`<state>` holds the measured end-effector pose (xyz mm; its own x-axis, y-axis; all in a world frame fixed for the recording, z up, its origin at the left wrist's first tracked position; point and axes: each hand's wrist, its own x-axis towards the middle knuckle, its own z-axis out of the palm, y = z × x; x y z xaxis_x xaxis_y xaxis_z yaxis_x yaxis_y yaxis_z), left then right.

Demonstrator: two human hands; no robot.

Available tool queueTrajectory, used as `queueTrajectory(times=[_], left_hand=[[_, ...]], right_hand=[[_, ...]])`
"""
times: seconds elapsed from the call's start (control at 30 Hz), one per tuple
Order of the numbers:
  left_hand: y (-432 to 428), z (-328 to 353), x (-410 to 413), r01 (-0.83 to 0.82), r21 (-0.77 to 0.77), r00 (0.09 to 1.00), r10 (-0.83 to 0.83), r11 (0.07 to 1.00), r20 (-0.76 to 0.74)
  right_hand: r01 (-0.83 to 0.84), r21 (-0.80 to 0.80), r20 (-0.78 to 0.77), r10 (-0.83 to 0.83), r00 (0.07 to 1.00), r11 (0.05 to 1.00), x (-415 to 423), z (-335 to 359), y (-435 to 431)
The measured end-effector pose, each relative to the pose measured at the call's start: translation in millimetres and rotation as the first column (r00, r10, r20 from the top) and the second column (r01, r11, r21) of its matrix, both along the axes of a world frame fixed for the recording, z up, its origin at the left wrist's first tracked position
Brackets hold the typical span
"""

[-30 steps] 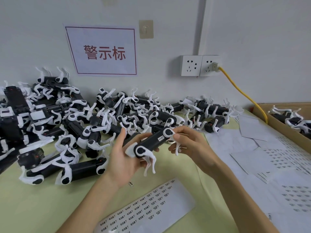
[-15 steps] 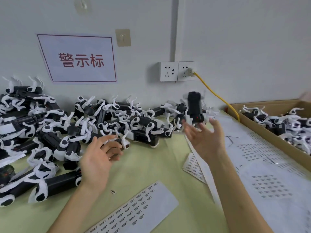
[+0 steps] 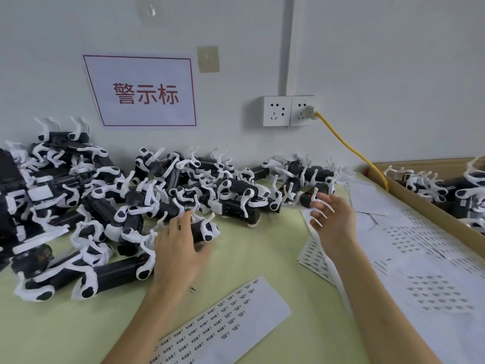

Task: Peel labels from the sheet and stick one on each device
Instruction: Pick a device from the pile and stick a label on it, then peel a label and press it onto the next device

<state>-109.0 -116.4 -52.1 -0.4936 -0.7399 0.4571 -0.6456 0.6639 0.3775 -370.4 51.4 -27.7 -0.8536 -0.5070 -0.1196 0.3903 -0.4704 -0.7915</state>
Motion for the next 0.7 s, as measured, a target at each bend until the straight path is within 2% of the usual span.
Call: queueTrajectory(times=[0.1,0.17,0.23,0.27,0.3,0.33,0.37,0.4,0.47,0.57,0.7], left_hand=[[-5.8,0.5,5.1,0.015,0.016,1.000,-0.015,1.000,-0.010],[-7.9,0.9,7.4,0.032,0.032,0.999,-0.031,0.999,-0.031],[-4.8,4.6,8.6,0.121,0.125,0.976,-0.096,0.985,-0.194],[-2.5,7.8,8.9,0.225,0.252,0.927,-0.126,0.941,-0.354],[0.6,13.4,7.9,0.384,0.403,0.828,-0.116,0.831,-0.549],[2.8,17.3,6.4,0.560,0.495,0.690,-0.044,0.665,-0.722],[2.9,19.4,4.8,0.680,0.521,0.574,0.067,0.516,-0.816],[3.1,22.4,4.8,0.755,0.508,0.492,0.153,0.416,-0.857],[2.8,26.5,7.1,0.811,0.480,0.427,0.222,0.334,-0.876],[1.8,25.2,9.1,0.808,0.513,0.437,0.289,0.289,-0.852],[1.7,23.7,7.6,0.808,0.513,0.448,0.264,0.290,-0.854]], right_hand=[[-0.035,0.081,-0.095,0.043,0.995,0.996,10.1,0.2,-8.0],[0.000,0.170,-0.244,0.042,0.969,0.986,17.6,0.8,-12.8],[0.107,0.254,-0.464,0.024,0.886,0.961,28.3,-0.8,-18.1],[0.174,0.273,-0.568,0.013,0.823,0.946,35.0,-2.3,-21.0],[0.232,0.277,-0.652,0.005,0.758,0.932,42.6,-3.8,-23.6],[0.268,0.274,-0.709,0.006,0.705,0.924,50.6,-4.6,-25.8],[0.275,0.270,-0.747,0.021,0.665,0.923,58.9,-4.5,-28.2],[0.260,0.272,-0.777,0.052,0.627,0.926,67.0,-3.7,-29.6],[0.189,0.309,-0.832,0.168,0.529,0.932,81.3,-2.4,-31.6],[0.068,0.435,-0.841,0.378,0.388,0.898,99.0,-3.6,-33.8],[-0.123,0.520,-0.778,0.528,0.342,0.845,114.9,-11.1,-39.2]])
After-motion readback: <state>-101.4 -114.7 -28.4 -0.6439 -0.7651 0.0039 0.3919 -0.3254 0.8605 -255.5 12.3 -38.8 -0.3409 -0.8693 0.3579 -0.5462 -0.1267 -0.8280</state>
